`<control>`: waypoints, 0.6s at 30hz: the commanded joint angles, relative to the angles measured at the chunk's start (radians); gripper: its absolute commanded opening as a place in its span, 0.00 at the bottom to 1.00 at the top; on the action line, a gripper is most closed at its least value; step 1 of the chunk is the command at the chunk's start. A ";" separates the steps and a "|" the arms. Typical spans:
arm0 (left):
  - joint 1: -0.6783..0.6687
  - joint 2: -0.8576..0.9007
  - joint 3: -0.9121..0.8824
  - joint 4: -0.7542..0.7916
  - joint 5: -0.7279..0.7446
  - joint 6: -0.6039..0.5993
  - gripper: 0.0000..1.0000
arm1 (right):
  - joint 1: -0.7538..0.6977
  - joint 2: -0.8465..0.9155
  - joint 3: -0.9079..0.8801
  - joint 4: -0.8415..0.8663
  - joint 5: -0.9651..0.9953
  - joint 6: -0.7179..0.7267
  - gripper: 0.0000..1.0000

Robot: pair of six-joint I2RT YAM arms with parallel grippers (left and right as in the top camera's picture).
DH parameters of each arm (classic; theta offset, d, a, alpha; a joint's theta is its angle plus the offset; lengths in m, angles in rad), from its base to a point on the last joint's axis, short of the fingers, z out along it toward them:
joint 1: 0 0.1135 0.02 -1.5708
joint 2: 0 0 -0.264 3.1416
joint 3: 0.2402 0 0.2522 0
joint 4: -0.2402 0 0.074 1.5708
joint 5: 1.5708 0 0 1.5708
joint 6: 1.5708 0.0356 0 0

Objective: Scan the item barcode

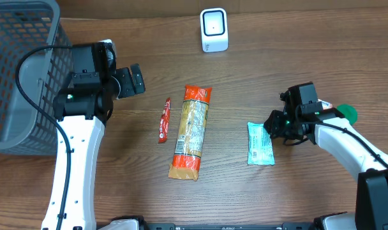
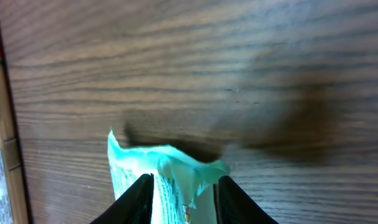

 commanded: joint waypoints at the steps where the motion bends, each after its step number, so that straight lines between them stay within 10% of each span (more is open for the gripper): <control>1: 0.000 0.005 0.005 0.001 -0.013 0.013 1.00 | 0.000 -0.021 -0.043 0.020 -0.035 -0.001 0.36; 8: 0.000 0.005 0.005 0.001 -0.013 0.013 1.00 | 0.000 -0.021 -0.113 0.098 -0.036 -0.024 0.38; 12: 0.000 0.005 0.005 0.001 -0.013 0.013 1.00 | -0.004 -0.021 -0.111 0.105 -0.035 -0.033 0.11; 18: 0.000 0.005 0.005 0.001 -0.013 0.013 1.00 | -0.063 -0.075 -0.097 0.054 -0.077 0.053 0.08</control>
